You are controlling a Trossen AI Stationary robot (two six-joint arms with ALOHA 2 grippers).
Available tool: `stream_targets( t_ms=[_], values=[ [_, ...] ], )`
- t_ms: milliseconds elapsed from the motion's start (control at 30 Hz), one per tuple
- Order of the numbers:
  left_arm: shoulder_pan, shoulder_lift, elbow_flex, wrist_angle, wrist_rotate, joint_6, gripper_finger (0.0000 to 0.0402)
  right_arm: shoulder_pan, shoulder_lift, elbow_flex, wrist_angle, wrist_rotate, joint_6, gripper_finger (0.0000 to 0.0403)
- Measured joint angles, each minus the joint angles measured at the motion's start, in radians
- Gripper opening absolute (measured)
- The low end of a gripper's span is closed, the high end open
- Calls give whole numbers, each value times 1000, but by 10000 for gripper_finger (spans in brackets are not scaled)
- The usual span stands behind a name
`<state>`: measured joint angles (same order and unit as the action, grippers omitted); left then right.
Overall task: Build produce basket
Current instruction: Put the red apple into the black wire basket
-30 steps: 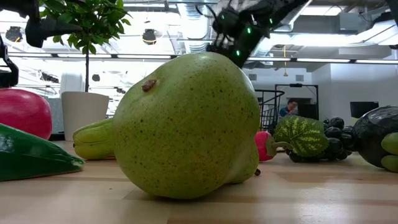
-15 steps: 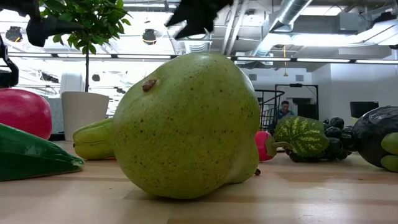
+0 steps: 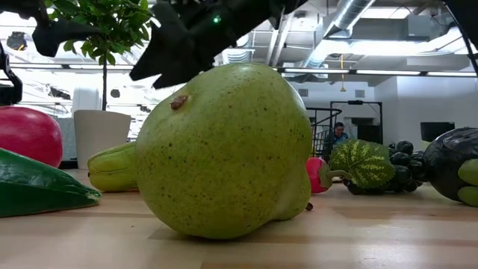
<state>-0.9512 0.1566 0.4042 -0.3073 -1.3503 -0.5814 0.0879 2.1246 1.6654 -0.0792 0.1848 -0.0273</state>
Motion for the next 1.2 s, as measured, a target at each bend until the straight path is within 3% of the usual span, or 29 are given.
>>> stream_targets(
  t_ms=[167, 367, 533, 733, 967, 1200],
  values=[
    [0, 0, 0, -15, 18, -4, 315, 25, 46, 33, 10, -71, 13, 382],
    [0, 0, 0, -49, 27, -14, 315, 90, 40, 39, 233, -82, 7, 382],
    [0, 0, 0, -48, 67, -17, 315, 113, 68, 43, 426, -47, -4, 382],
    [0, 0, 0, -48, 71, -17, 315, 133, 143, 94, 449, -25, -3, 382],
    [0, 0, 0, -55, 91, -14, 315, 132, 351, 397, 413, -35, -33, 382],
    [0, 0, 0, -58, 93, -11, 315, 127, 512, 674, 165, -40, -21, 382]
  ],
)
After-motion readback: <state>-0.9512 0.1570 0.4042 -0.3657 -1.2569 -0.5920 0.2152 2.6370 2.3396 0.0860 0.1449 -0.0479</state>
